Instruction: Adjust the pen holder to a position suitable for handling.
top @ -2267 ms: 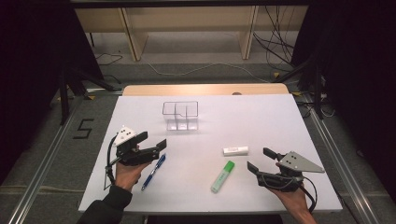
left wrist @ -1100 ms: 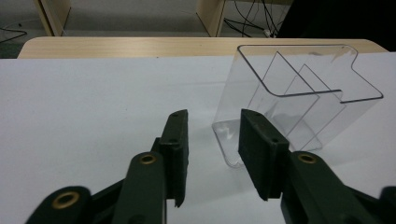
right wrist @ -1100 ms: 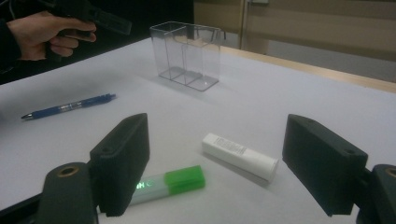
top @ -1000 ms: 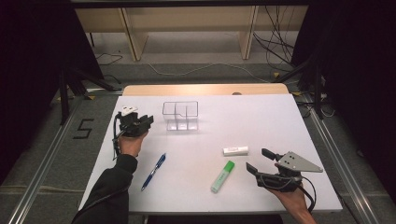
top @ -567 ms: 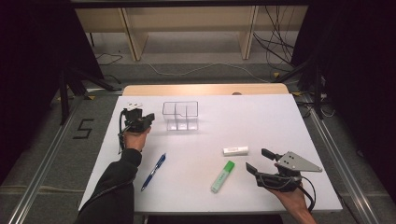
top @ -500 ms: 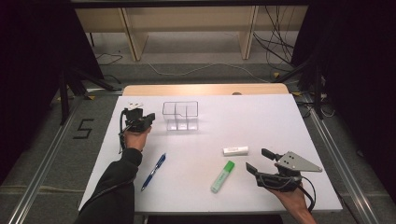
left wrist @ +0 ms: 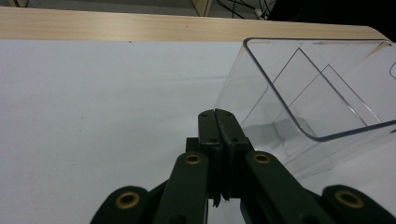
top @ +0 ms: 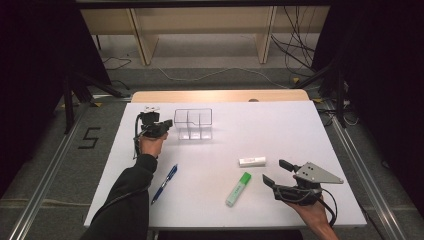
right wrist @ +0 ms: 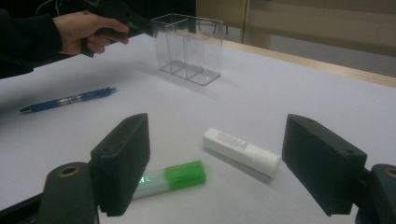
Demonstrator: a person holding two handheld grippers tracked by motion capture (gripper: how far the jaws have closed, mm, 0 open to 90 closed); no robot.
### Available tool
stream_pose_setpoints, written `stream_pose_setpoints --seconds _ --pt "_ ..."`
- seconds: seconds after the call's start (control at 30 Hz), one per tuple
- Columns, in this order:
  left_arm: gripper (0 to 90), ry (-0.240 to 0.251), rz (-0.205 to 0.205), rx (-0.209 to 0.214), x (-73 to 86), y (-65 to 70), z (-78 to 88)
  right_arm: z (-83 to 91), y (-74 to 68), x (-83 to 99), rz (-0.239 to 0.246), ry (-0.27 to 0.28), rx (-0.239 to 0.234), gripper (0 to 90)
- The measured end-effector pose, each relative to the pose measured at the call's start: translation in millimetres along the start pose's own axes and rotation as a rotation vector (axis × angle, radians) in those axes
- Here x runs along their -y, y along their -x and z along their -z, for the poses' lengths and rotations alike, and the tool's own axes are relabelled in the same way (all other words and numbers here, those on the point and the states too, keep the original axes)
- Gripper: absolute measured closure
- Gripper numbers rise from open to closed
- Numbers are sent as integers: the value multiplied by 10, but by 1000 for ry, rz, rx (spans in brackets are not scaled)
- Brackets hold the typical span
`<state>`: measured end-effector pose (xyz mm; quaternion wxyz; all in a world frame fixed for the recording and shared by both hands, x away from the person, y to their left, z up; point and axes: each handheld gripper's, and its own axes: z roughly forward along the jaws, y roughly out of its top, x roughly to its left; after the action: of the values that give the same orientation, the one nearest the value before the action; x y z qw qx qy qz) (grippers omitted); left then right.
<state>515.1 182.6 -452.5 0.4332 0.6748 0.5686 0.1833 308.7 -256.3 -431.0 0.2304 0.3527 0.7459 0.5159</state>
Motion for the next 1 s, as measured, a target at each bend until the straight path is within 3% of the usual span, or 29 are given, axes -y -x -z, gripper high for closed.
stream_pose_setpoints --seconds 0.53,1.0 --pt "895 -14 -4 -3 -50 103 -118 -6 -3 0 1 0 -2 244" --pt "895 -20 -15 0 -85 277 -258 -6 -10 0 0 4 -5 244"
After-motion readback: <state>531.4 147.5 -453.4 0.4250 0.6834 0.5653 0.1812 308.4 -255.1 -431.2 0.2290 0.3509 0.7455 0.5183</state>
